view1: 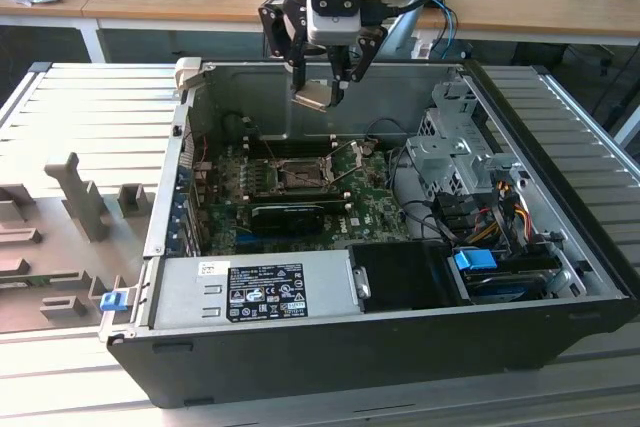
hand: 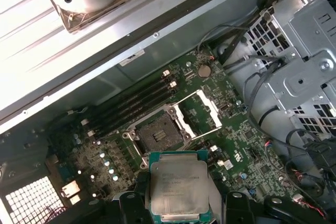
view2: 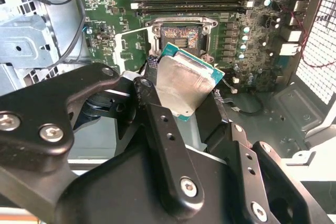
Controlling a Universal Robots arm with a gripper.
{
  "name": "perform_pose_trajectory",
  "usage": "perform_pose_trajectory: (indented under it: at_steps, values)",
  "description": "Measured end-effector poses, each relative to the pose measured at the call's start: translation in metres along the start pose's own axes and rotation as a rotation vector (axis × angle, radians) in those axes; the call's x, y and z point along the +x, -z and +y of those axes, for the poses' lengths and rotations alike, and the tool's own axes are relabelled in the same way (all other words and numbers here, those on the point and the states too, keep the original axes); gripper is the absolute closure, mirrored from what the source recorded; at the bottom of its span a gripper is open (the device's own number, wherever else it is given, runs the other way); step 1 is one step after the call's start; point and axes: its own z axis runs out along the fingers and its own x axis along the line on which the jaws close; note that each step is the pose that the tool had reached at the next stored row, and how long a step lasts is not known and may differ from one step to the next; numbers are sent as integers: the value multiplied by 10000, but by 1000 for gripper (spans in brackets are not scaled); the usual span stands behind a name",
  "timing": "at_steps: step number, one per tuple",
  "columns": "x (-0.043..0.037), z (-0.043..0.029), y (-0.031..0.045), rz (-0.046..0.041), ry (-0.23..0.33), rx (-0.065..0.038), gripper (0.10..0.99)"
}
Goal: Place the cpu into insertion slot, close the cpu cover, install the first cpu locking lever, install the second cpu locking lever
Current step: 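Place the cpu into insertion slot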
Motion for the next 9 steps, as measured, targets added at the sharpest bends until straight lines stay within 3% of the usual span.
perform_pose_trajectory:
  at_steps: [9]
  values:
    - [0, -1, -8, -92, -1098, -19, 553]
